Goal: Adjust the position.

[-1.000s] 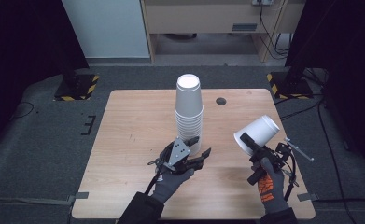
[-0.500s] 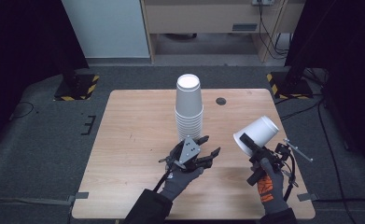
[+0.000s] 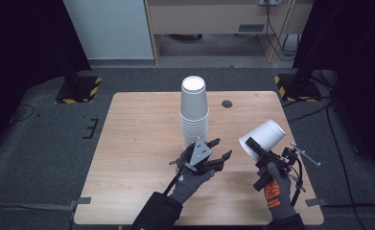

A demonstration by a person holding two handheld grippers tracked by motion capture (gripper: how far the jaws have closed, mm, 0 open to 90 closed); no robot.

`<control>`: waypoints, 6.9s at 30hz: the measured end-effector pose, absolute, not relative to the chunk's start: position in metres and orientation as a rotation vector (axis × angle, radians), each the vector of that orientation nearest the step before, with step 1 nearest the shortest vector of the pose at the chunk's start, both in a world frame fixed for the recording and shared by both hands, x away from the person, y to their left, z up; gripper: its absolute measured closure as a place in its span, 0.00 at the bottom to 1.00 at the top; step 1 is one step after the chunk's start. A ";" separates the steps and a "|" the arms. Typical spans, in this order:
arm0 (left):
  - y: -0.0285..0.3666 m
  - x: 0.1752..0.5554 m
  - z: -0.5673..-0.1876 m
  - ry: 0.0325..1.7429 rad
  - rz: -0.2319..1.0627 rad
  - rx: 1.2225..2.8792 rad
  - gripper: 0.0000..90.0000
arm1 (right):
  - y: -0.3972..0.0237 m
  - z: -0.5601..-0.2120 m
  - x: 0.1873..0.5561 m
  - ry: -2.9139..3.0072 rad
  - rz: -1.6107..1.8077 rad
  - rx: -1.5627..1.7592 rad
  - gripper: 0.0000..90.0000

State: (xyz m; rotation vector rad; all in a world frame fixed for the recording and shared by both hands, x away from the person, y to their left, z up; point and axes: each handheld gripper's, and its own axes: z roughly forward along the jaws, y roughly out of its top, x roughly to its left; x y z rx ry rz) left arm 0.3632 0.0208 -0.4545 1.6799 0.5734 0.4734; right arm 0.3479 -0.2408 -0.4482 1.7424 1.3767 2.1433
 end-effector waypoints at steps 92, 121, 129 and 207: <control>-0.025 0.383 -0.458 0.456 0.525 1.613 0.91 | -0.234 -0.455 0.352 1.468 2.204 1.790 0.11; -0.007 0.373 -0.457 0.481 0.467 1.653 0.93 | -0.230 -0.454 0.357 1.519 2.198 1.736 0.05; -0.003 0.371 -0.457 0.484 0.447 1.667 0.93 | -0.230 -0.454 0.358 1.523 2.188 1.722 0.02; 0.121 0.330 -0.437 0.585 0.362 1.704 0.95 | -0.274 -0.471 0.367 1.558 1.553 1.557 0.09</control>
